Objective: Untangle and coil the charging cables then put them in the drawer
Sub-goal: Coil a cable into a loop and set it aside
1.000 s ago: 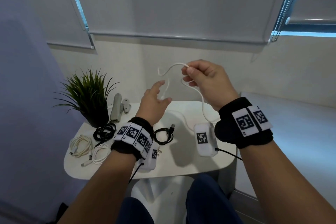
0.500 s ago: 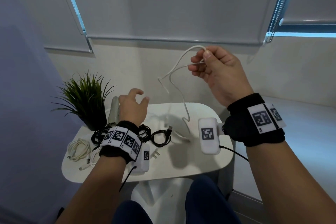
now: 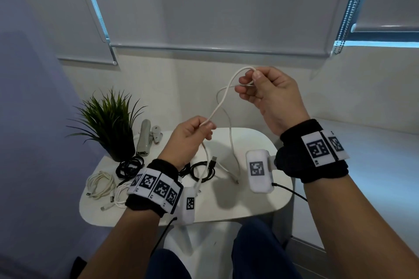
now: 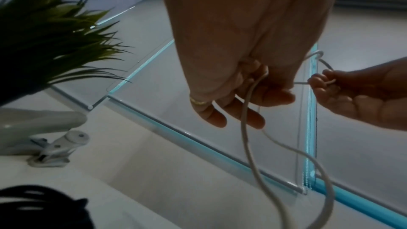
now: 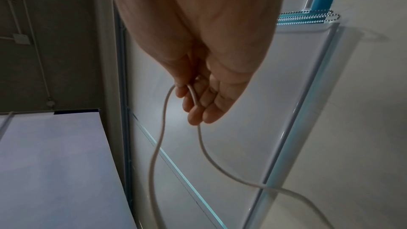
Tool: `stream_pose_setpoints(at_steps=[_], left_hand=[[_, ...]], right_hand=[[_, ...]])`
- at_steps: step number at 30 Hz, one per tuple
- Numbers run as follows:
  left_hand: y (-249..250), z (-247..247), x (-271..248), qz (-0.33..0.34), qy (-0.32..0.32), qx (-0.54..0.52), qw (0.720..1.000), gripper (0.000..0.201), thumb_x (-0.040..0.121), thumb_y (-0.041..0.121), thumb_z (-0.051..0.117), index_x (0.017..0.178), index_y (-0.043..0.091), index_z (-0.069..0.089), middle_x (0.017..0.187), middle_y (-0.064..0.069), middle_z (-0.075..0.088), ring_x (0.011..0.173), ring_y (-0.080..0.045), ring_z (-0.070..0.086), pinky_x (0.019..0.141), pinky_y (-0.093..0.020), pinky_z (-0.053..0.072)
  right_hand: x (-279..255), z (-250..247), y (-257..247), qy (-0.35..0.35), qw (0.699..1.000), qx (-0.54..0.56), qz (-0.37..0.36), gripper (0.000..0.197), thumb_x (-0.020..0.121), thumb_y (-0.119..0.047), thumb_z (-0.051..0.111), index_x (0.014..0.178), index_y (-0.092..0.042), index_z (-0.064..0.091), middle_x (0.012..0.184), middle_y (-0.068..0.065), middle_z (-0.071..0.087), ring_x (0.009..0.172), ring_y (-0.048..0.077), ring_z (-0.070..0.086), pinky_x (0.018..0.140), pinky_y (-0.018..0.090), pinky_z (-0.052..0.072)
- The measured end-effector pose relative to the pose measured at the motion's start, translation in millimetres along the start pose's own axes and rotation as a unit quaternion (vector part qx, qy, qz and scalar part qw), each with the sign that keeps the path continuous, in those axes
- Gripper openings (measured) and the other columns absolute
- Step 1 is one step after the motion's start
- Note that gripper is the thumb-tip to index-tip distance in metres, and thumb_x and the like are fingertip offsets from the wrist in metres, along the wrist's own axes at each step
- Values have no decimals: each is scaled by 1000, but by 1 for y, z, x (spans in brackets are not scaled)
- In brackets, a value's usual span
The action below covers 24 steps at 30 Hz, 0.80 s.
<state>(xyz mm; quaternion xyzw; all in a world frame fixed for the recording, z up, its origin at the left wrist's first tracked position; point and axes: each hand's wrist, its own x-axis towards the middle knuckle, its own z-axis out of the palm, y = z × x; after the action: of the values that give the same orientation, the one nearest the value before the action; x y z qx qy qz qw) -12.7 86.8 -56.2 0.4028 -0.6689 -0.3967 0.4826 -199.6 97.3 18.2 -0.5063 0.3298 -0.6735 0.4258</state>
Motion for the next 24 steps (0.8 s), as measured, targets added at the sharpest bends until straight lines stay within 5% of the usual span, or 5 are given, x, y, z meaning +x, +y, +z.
stream_pose_setpoints(at_steps=[5,12,17,21,24], left_hand=[[-16,-8,-9,-108,-60,148,981,23,98,22,45,85,23,64,84,11,63,86,-7,57,72,-20,40],[4,-1,-6,-88,57,-97,990,19,94,8,53,81,6,67,71,-5,67,56,-8,59,50,-15,46],[20,-1,2,-71,119,-217,966,18,94,9,53,80,4,64,65,-3,67,52,-7,59,50,-14,49],[21,5,4,-85,136,-231,960,18,93,10,55,78,2,63,59,-3,65,53,-8,62,52,-15,51],[18,10,5,-93,144,-230,958,18,93,11,57,77,3,63,62,-6,64,56,-10,63,55,-16,52]], right_hand=[[2,0,1,43,999,21,2,24,99,-5,42,83,-10,58,81,6,64,75,22,67,74,30,55],[5,-5,25,89,992,-86,28,23,94,-9,52,78,-17,66,79,0,64,69,17,61,64,28,53],[0,-13,51,92,979,-141,112,21,91,-7,55,73,-13,64,61,4,58,58,21,60,60,31,54],[-16,-14,67,86,974,-117,176,8,95,-6,50,94,-12,55,75,9,62,60,21,63,61,33,54],[-28,-15,70,23,979,-88,180,21,93,2,48,103,-15,52,85,9,66,66,23,65,61,31,53]])
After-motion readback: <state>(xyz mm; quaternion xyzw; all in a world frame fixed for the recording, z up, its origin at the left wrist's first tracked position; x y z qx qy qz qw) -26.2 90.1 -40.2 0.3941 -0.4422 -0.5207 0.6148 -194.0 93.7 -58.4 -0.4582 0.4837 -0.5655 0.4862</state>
